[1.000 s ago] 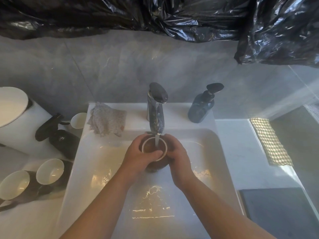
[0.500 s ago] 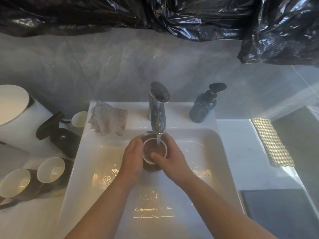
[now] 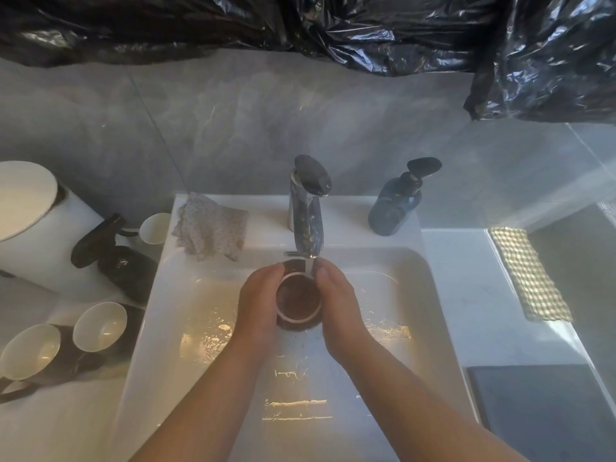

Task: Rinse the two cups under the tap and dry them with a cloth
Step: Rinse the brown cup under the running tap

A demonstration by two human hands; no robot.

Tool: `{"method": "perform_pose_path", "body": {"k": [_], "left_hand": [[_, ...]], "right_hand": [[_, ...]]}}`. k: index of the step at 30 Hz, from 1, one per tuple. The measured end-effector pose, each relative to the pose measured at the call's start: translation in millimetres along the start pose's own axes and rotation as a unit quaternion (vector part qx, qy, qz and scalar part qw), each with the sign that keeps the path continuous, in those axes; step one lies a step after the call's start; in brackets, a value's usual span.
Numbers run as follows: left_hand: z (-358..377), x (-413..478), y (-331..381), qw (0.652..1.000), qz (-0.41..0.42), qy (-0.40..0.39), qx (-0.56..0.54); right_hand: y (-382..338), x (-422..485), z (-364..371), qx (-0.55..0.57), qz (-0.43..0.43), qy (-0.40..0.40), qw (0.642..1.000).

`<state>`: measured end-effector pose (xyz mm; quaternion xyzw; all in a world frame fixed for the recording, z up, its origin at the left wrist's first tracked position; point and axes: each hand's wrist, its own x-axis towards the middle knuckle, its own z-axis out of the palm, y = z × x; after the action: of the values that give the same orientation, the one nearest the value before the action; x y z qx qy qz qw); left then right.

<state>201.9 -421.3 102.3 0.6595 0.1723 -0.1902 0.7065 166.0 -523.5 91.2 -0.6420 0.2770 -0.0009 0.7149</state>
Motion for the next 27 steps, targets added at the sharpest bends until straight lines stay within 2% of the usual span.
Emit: {"method": "perform_pose_path", "body": {"k": [1,3,7,11,14,16,20,24,27], "left_hand": [[1,0,1,1.0,-0.013,0.009,0.006],[1,-1,0,0.999,-0.03,0.021,0.017],[6,-2,-4,0.998,-0.048,0.027,0.012],[9,0,-6,0.992,-0.066,0.102,-0.019],[9,4,-7,0.99,-0.064,0.125,-0.026],[9,3,-5,0.992,-0.059,0.11,-0.01],[12,-6,-3,0.996,0.007,0.056,0.064],[11,-11,-3,0.995,0.014,0.061,0.074],[12,-8,0,0.996,-0.016,0.069,0.059]], "right_hand": [[-2,-2,1,0.041,0.026,0.002,0.999],[-6,-6,3,0.056,0.06,0.026,0.996],[-9,-11,10,0.018,0.065,0.088,0.994],[-17,-10,15,-0.001,0.08,0.118,0.99],[-20,-7,12,-0.003,0.105,0.135,0.985],[-21,-7,12,-0.026,0.107,0.13,0.985],[-17,-10,15,-0.059,0.058,0.105,0.991],[-13,-10,14,-0.098,0.032,0.106,0.989],[-15,-8,12,-0.069,0.053,0.111,0.99]]}}
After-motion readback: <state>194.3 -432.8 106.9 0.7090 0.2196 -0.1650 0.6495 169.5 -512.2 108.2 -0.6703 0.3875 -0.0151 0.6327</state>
